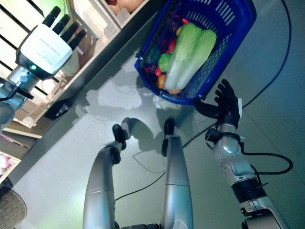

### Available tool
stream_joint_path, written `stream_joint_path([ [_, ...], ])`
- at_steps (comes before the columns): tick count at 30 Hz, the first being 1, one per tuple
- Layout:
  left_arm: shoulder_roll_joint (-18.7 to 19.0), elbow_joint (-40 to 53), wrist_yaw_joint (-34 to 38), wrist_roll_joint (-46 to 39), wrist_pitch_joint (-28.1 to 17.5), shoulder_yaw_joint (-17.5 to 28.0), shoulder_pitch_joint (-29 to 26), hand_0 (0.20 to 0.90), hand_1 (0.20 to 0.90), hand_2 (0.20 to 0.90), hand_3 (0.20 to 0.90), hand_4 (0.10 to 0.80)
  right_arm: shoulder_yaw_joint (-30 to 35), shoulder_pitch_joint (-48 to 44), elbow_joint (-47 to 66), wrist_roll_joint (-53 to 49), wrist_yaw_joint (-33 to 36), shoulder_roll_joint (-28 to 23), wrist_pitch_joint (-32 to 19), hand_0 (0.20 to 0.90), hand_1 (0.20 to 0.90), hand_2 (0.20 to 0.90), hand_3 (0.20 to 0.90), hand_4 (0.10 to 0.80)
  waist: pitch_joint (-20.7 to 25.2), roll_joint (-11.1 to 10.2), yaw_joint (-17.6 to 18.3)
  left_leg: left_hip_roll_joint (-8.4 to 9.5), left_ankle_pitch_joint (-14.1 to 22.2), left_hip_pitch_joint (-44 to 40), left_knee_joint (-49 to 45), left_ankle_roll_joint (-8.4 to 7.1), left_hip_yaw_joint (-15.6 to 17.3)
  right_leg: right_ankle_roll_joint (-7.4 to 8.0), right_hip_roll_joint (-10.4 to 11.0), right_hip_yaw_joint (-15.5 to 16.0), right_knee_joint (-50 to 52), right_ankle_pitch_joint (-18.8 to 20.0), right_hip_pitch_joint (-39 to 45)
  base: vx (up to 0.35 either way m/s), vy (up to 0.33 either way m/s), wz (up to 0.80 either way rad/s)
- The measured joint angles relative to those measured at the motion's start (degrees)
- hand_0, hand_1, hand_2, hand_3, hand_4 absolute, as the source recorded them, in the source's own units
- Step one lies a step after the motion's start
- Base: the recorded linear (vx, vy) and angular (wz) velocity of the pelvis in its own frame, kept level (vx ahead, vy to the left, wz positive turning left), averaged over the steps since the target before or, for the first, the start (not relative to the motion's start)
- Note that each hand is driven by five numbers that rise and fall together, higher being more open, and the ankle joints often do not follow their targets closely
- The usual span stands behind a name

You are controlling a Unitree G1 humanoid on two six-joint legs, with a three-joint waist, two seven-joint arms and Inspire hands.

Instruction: Put vegetables into the basket

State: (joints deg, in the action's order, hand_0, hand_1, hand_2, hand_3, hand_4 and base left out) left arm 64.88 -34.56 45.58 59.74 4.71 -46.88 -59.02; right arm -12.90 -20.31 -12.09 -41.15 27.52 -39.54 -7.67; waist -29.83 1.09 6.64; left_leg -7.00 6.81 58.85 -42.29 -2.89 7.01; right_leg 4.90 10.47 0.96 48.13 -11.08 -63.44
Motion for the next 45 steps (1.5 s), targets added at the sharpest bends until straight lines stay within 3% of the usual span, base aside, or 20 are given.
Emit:
stream_joint_path([
  [4, -3.8, 1.5, 8.4, -11.4, -0.4, 1.9, 0.5, 0.900, 0.900, 0.900, 0.900, 0.800, -1.0, 0.1, -0.6, 0.0, 0.0, 0.4, 0.0, 0.900, 0.900, 0.900, 0.900, 0.800, 0.0, 0.0, -0.2, 0.06, -0.1, 0.0, 0.1, -0.11, -0.2, -0.06, -0.1, 0.2, 0.0, 0.0, 0.1, 0.004, -0.088, 0.01],
  [6, -7.6, 2.2, 11.7, -17.9, -2.3, 6.7, 2.1, 0.900, 0.900, 0.900, 0.900, 0.800, -1.0, 0.0, -1.0, 0.1, 0.1, 1.7, -0.1, 0.900, 0.900, 0.900, 0.900, 0.800, 0.0, -0.1, -0.3, 0.08, -0.1, 0.0, 0.2, -0.15, -0.4, -0.08, -0.3, 0.6, -0.1, 0.0, 0.3, 0.000, -0.101, 0.02],
  [8, -13.5, 3.2, 13.9, -24.5, -5.2, 15.6, 5.6, 0.900, 0.900, 0.900, 0.900, 0.800, -1.5, 0.0, -1.1, 0.3, 0.5, 3.7, -0.1, 0.900, 0.900, 0.900, 0.900, 0.800, 0.0, -0.1, -0.1, 0.04, -0.2, -0.2, 0.3, -0.27, -0.7, -0.14, -0.2, 0.9, -0.2, 0.0, 0.7, 0.001, -0.078, 0.04],
  [12, -19.2, 5.3, 14.9, -28.7, -8.9, 23.9, 10.5, 0.900, 0.900, 0.900, 0.900, 0.800, -2.1, 0.1, -1.1, 0.6, 2.6, 7.1, -0.1, 0.900, 0.900, 0.900, 0.900, 0.800, 0.0, -0.1, -0.1, 0.13, -0.4, -0.6, 0.7, -0.63, -2.0, -0.21, -0.6, 1.5, -0.7, 0.0, 1.8, -0.006, -0.086, 0.06],
  [17, -25.7, 9.4, 14.8, -35.4, -9.9, 26.5, 12.8, 0.900, 0.900, 0.900, 0.900, 0.800, -2.2, -0.3, -0.7, 2.7, 4.4, 9.3, 0.1, 0.900, 0.900, 0.900, 0.900, 0.800, 0.0, -0.6, -1.4, 0.28, -0.5, -1.1, 0.9, -0.65, -2.2, -0.19, -0.5, 1.7, -1.0, 0.0, 2.5, -0.013, -0.055, 0.03],
  [22, -32.1, 12.7, 12.6, -52.9, -11.1, 32.5, 14.4, 0.900, 0.900, 0.900, 0.900, 0.800, -3.1, -0.9, -0.5, 4.5, 5.7, 12.2, 0.9, 0.900, 0.900, 0.900, 0.900, 0.800, 0.0, -1.9, -1.3, 0.37, -0.8, -2.0, 2.0, -0.60, -2.4, -0.21, -0.5, 2.0, -1.6, 0.0, 3.5, -0.015, -0.064, 0.02],
  [30, -37.3, 13.6, 9.1, -67.3, -8.1, 32.8, 15.5, 0.900, 0.900, 0.900, 0.900, 0.800, -3.1, -1.4, -0.5, 5.0, 7.0, 14.1, 1.7, 0.900, 0.900, 0.900, 0.900, 0.800, 0.0, -2.0, -1.2, 0.54, -1.5, -2.4, 3.3, -1.06, -3.5, -0.28, -0.7, 3.0, -2.9, 0.1, 4.6, -0.006, -0.025, 0.05],
  [36, -38.9, 13.5, 7.1, -76.2, -6.3, 32.9, 15.9, 0.900, 0.900, 0.900, 0.900, 0.800, -3.1, -1.5, -0.6, 5.0, 7.2, 15.6, 2.3, 0.900, 0.900, 0.900, 0.900, 0.800, 0.0, -2.1, -1.2, 0.61, -1.6, -3.9, 3.9, -1.07, -3.4, -0.26, -0.6, 2.9, -3.1, 0.1, 6.0, 0.037, -0.009, 0.00],
  [45, -39.6, 14.9, 4.4, -76.6, -6.2, 33.1, 15.9, 0.900, 0.900, 0.900, 0.900, 0.800, -3.1, -1.1, -0.4, 7.1, 7.4, 15.9, 2.4, 0.900, 0.900, 0.900, 0.900, 0.800, 0.0, -2.3, -0.9, 0.65, -1.7, -4.9, 4.8, -0.84, -3.3, -0.24, -0.7, 2.8, -3.8, 0.0, 6.6, -0.021, -0.005, 0.00],
])
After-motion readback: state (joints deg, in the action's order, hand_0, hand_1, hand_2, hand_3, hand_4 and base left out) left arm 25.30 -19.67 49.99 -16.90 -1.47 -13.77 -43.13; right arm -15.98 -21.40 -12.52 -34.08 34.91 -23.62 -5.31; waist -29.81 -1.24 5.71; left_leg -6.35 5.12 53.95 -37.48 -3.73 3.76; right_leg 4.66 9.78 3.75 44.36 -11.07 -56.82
